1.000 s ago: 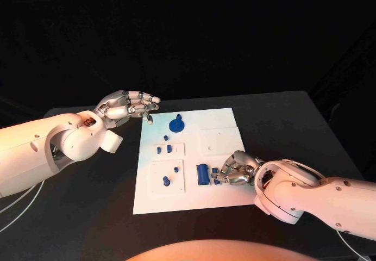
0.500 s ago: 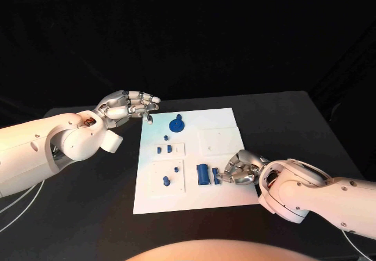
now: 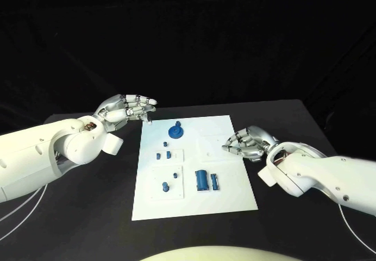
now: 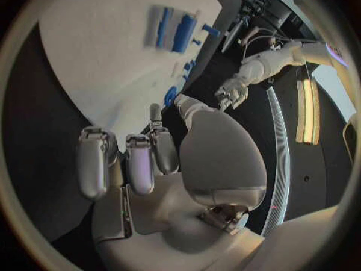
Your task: Assemble the parts on the task board
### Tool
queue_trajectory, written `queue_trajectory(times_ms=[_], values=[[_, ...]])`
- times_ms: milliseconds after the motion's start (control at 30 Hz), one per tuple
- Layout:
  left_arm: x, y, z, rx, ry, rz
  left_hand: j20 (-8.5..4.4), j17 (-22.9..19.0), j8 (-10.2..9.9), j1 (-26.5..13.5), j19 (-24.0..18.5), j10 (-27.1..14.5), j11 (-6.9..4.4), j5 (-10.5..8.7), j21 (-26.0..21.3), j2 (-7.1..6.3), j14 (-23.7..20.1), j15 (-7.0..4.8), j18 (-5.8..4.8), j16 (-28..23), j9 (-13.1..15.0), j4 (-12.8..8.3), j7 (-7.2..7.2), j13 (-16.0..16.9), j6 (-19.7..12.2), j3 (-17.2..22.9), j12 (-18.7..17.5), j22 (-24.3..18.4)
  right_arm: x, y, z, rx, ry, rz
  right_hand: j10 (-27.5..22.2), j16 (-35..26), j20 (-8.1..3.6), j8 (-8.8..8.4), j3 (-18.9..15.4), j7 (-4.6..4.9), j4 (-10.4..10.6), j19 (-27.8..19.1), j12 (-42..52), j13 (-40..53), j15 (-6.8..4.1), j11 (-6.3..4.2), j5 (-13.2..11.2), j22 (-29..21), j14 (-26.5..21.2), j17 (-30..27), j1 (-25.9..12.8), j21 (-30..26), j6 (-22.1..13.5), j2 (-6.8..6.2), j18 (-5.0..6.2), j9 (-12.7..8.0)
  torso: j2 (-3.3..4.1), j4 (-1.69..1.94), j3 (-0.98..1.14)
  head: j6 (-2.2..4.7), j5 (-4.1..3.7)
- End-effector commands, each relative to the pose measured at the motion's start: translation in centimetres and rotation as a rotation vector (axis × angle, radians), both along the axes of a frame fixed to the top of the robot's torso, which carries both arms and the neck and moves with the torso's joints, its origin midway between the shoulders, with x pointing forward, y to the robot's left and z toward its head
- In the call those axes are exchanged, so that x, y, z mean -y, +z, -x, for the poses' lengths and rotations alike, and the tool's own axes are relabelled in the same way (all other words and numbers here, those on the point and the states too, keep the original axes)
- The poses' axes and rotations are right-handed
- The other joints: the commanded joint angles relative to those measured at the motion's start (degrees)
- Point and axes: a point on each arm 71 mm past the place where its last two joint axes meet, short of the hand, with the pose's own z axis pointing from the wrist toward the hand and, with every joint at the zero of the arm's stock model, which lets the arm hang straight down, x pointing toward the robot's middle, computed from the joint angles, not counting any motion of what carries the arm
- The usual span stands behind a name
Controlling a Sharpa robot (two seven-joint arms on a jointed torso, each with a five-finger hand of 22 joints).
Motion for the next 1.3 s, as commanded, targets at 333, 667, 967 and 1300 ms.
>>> queue_trajectory(times_ms=[333, 667, 967, 1300], values=[[-1.6, -1.3, -2.8, 0.068, 0.308, 0.144, 4.86, -11.7, 0.0, 1.2, -4.2, 6.2, 1.31, -0.55, -29.4, -1.56, -5.4, 3.43, 0.47, -30.9, -2.1, 3.6, 1.15, -3.5, 1.2, 0.7, -18.7, -19.6, 1.8, 0.4, -8.2, 0.093, -0.169, -0.442, -20.5, -50.5, 5.79, -2.61, 6.7, 3.63, 0.2, -21.0, -51.0, -40.7, 5.61, 4.88, 0.3, -29.3, -24.4, -37.8, 6.9, -60.5, -5.4, -1.15, 6.23, -3.9, -2.61, -0.11, -1.02, 3.87, 1.56], [-0.5, -2.3, -3.1, 0.038, 0.281, 0.104, -11.48, -22.3, -23.2, -28.4, -45.4, -40.6, -9.74, -14.96, -44.7, 10.20, -47.5, -6.01, -9.71, -62.1, -16.8, -4.2, -10.84, -7.0, -40.2, -28.1, -44.1, -33.0, 1.6, 0.1, -9.1, 0.100, -0.213, -0.394, -78.2, -81.1, -4.10, -20.14, -17.8, -6.86, -15.9, -81.5, -65.5, -74.9, 1.95, -2.14, -12.2, -74.9, -83.7, -74.2, -23.4, -66.3, -52.4, 10.84, -4.22, -29.0, -3.02, 0.13, -1.00, 4.86, 1.65], [1.9, -3.4, -1.3, 0.025, 0.351, 0.082, -11.48, -22.3, -23.2, -76.5, -45.4, -40.6, -9.74, -14.96, -44.7, 10.20, -47.5, -6.01, -9.71, -62.1, -16.8, -4.2, -10.84, -7.0, -40.2, -28.1, -44.1, -33.0, -1.4, 0.2, -5.9, 0.122, -0.250, -0.571, -78.2, -81.1, -4.10, -20.14, -17.8, -6.86, -15.9, -81.5, -65.5, -74.9, 1.95, -2.14, -12.2, -74.9, -83.7, -74.2, -71.9, -66.3, -52.4, 10.84, -4.22, -29.0, -6.34, 1.32, -1.05, 9.01, 1.19], [5.7, -4.8, 2.4, 0.001, 0.466, 0.036, -11.48, -22.3, -23.2, -76.5, -45.4, -40.6, -9.74, -14.96, -44.7, 10.20, -47.5, -6.01, -9.71, -62.1, -16.8, -4.2, -10.84, -7.0, -40.2, -28.1, -44.1, -33.0, -3.8, 0.8, -2.7, 0.125, -0.301, -0.704, -78.2, -81.1, -4.10, -20.14, -17.8, -6.86, -15.9, -81.5, -65.5, -74.9, 1.95, -2.14, -12.2, -74.9, -83.7, -74.2, -71.9, -66.3, -52.4, 10.84, -4.22, -29.0, -7.27, 1.66, -1.06, 10.17, 1.06]])
